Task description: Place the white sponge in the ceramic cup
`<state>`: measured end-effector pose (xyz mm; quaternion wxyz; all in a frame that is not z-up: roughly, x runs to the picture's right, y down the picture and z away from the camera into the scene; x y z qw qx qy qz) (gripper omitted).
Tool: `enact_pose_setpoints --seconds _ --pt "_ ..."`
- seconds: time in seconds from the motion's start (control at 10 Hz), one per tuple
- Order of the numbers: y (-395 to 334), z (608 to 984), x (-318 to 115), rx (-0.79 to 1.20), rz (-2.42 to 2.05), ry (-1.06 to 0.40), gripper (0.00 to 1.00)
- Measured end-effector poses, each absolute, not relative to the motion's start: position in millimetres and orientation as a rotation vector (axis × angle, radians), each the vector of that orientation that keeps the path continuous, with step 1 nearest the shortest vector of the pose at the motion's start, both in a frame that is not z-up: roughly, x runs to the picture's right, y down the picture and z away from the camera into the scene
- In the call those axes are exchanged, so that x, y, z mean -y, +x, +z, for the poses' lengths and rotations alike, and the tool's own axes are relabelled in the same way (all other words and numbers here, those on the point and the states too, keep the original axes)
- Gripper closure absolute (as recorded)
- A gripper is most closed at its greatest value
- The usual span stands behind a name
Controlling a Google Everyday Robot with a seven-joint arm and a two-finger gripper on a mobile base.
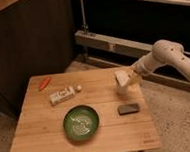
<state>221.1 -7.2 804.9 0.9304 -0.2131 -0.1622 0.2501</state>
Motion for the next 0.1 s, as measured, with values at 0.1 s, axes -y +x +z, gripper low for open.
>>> enact_pose_setpoints --seconds 0.1 --pt "225.6 803.2 6.9 0.328 0.517 -0.432 0.20"
